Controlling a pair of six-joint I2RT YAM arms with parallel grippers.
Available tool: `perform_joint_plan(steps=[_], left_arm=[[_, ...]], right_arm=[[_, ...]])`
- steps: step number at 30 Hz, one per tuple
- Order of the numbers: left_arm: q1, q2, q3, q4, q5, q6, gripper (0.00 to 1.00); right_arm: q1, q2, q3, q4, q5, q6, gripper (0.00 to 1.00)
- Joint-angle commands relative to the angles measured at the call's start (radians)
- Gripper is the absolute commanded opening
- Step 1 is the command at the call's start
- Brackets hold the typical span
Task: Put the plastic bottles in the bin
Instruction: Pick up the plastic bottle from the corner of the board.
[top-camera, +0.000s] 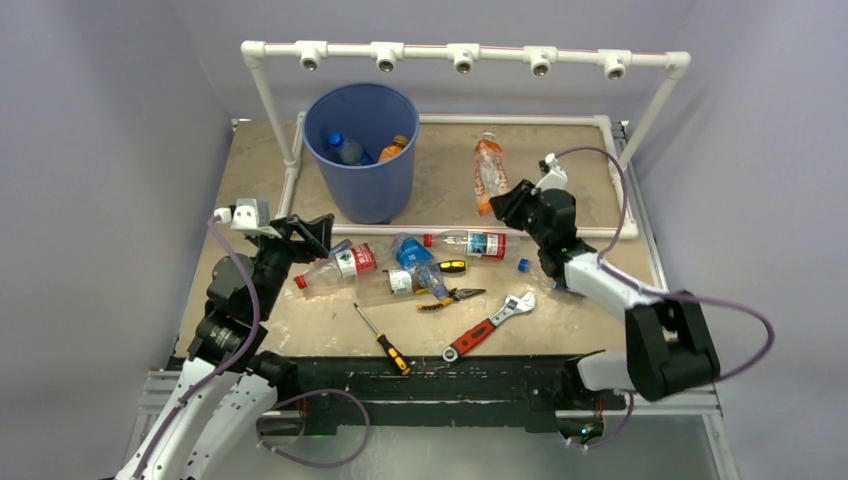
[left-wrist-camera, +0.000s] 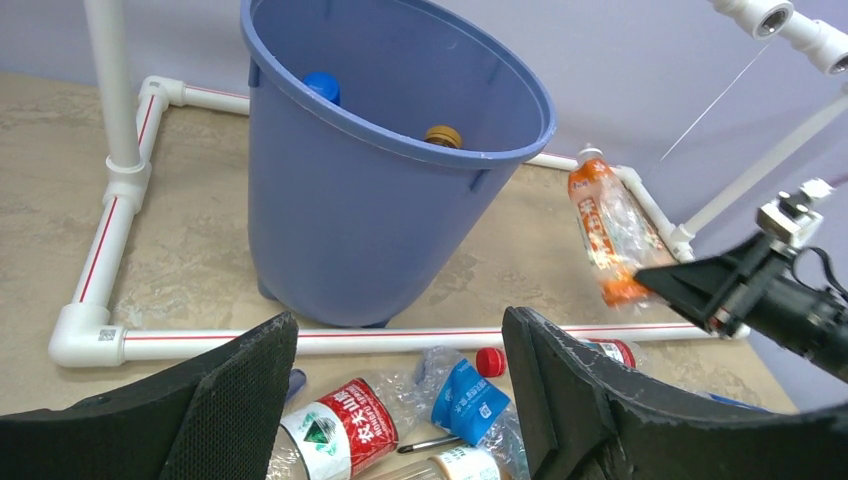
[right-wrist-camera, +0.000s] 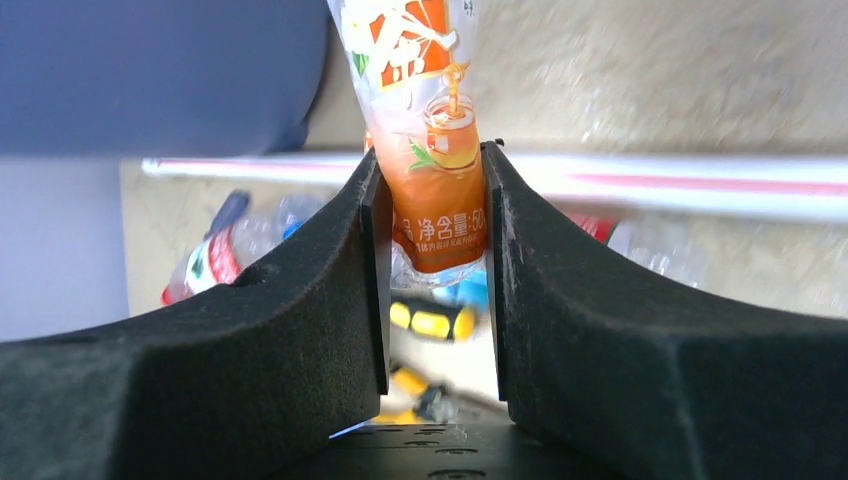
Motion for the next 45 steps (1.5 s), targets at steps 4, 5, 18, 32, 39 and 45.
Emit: perform_joint_plan(steps=[4,5,18,32,39,45], left_arm=[[0.004,-0.005,-0.002,0.069,0.034,-0.019,0.75],[0.004,-0.006,-0.009,0.094,0.065,-0.019,0.76],[-0.007,0.337,-0.022,0.886,0.857,-0.439,0.91],[-0.192,0.542,0.116,1.013,0.836,-0.398,0.94],[-0.243,0.581,0.213,0.838,0.733,-0.258,0.84],[-0.292,0.638,0.263,0.800,0.723,-0.237,0.74]], right_arm=[[0.125,-0.449,-0.196,-0.167,0.057,-0.017,0.00],[0.134,-0.520,-0.228,-0.173,0.027,-0.031,0.00],[0.144,-1.252,-0.562,0.051,-0.518,0.024,0.00],[0.145,-1.124,-0.607,0.334,-0.662,0.106,0.00],[0.146,-1.136,-0.591,0.283,-0.640,0.071,0.00],[0.146,-1.117,-0.577,0.272,-0.655,0.059,0.00]])
